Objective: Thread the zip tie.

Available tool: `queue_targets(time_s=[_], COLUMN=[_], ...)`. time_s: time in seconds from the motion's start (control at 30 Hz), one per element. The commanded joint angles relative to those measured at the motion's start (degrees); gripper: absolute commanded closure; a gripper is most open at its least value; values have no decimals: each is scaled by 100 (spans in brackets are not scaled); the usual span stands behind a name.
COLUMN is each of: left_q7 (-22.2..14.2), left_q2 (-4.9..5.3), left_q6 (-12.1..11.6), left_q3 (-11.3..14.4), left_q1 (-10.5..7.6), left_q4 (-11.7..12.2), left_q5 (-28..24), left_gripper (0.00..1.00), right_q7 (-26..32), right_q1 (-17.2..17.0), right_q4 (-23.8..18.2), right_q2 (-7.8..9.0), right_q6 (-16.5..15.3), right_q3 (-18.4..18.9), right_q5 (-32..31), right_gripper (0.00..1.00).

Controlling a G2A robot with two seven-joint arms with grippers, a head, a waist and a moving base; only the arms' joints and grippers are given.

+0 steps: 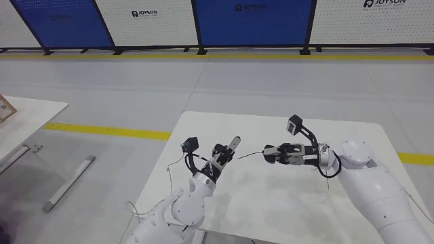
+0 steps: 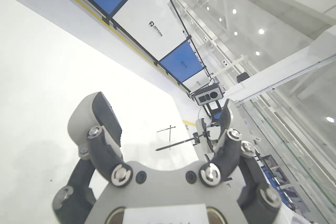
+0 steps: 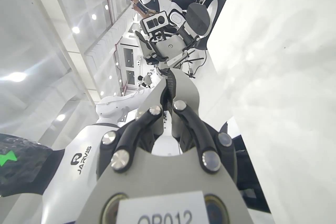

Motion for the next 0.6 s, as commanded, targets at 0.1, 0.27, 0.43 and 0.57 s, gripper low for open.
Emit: queue_targets(time_s=[0.1, 0.27, 0.43, 0.57], left_q7=[-243, -1224, -2584, -3248], left_q2=[-17, 45, 152, 189], left_q6=[-90, -136, 348, 726], left_q3=[-92, -768, -1342, -1452], left_q1=[21, 134, 185, 12], left_q4=[21, -57, -12, 251], left_q5=[-510, -1828, -2611, -2827], left_gripper=[0, 0, 0, 0], right_q7=[-389, -282, 164, 193], right_q1=[-97, -318, -349, -267], right_q4=[-113, -107, 99, 360], right_q2=[37, 161, 107, -8], right_q6=[-266, -934, -934, -881], right_q3=[104, 523, 655, 413], right_q5=[-156, -72, 158, 452], right_gripper=[100, 100, 100, 100])
